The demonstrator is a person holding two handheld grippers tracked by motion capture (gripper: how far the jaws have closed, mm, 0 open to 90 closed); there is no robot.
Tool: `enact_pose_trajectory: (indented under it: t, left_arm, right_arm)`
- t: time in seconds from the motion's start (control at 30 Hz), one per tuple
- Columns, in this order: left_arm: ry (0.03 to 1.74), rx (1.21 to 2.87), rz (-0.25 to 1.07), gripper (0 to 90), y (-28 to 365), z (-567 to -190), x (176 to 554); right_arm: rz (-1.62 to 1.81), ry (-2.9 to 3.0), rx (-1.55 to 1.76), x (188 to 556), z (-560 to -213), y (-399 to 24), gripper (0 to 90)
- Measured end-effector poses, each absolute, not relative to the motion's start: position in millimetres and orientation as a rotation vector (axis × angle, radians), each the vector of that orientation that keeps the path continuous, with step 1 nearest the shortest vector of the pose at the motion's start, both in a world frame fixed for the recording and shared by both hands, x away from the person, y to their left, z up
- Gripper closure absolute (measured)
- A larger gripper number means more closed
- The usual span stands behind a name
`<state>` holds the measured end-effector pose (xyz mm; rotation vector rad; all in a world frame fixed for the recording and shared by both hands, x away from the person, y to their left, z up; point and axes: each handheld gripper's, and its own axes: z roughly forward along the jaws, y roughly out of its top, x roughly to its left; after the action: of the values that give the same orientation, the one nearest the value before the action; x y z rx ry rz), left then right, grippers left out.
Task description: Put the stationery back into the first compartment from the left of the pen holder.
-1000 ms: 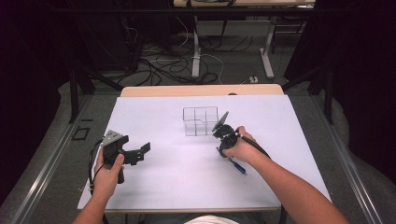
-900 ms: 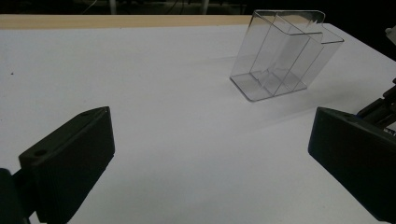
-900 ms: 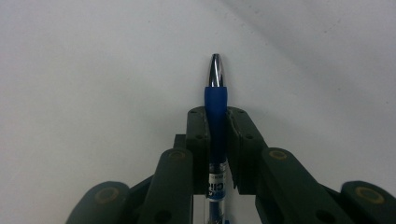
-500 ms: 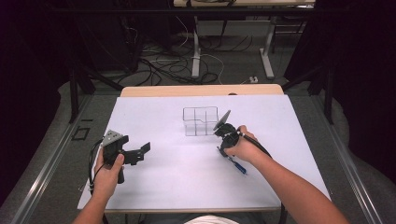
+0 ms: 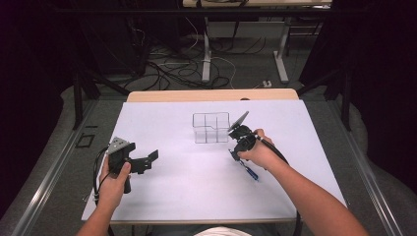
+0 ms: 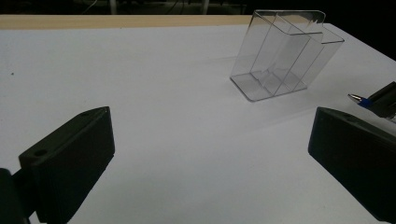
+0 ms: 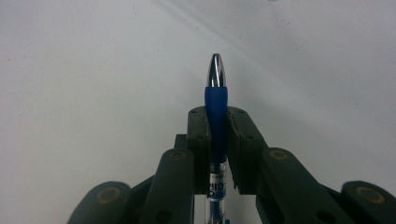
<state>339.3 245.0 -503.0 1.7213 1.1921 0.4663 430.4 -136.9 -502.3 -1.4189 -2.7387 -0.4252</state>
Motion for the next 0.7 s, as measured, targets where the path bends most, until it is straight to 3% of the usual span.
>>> enact_pose_trajectory:
  t: [0.27, 0.4, 0.7]
  left_arm:
    - [1.191, 1.722, 0.466, 0.7, 244.8, -503.1, 339.4]
    - [1.192, 1.721, 0.466, 0.7, 244.9, -503.1, 339.4]
    - [1.193, 1.72, 0.466, 0.7, 245.1, -503.0, 339.4]
  right_arm:
    - [-0.704, -2.692, -1.462, 431.1, -503.8, -141.5, 80.1]
    - [-0.603, -2.682, -1.457, 433.9, -493.2, -144.7, 80.1]
    - [-0.796, -2.553, -1.525, 438.9, -487.0, -153.1, 80.1]
